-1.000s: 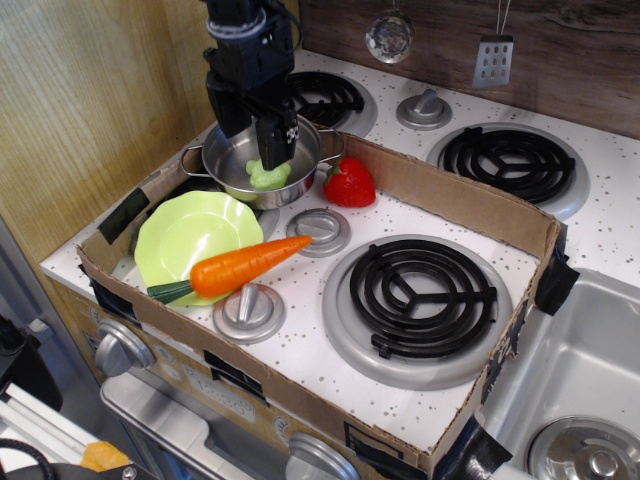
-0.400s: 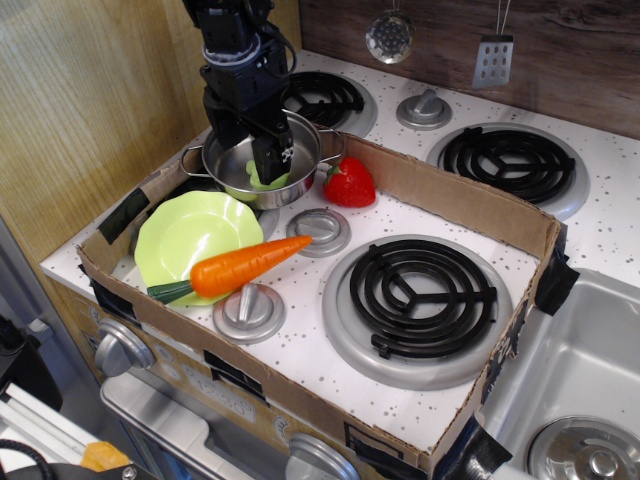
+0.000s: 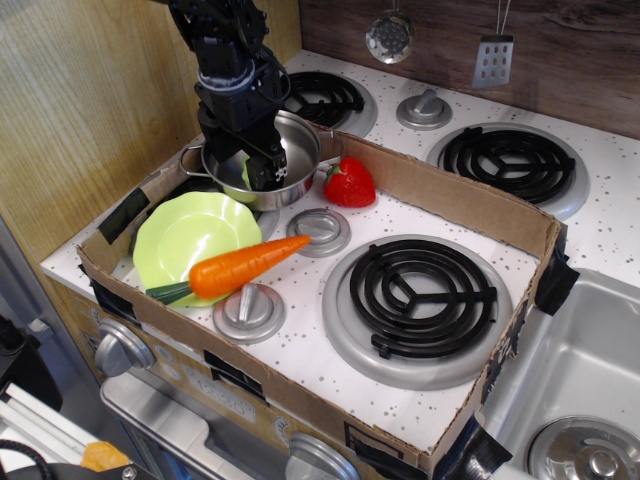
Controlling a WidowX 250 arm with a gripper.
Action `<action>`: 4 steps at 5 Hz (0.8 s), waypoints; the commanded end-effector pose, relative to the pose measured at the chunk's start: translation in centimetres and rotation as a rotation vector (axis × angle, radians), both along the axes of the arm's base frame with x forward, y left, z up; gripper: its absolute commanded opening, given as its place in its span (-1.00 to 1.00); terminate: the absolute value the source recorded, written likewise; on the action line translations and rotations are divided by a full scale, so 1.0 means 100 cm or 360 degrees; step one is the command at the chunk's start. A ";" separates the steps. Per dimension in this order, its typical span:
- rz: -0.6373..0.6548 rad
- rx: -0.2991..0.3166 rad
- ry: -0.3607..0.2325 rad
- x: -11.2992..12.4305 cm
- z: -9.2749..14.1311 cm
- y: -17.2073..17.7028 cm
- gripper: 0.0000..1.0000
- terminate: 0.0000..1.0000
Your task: Take broccoli out of pan
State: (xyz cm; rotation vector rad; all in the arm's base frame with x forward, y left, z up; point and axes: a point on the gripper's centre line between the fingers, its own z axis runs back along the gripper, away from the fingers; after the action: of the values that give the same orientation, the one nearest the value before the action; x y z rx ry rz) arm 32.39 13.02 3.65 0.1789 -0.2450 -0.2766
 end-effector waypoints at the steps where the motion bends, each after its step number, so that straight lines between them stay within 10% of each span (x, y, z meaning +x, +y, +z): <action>1: -0.0060 0.0000 -0.0094 0.015 0.006 0.005 1.00 -1.00; 2: -0.0110 -0.0014 -0.0094 0.028 0.012 0.009 -1.00 -1.00; 4: -0.0121 0.0078 -0.0122 0.038 0.041 0.007 -1.00 -1.00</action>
State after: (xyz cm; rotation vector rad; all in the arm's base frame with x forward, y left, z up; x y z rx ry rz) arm 34.67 13.65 4.40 0.1763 -0.2399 -0.3520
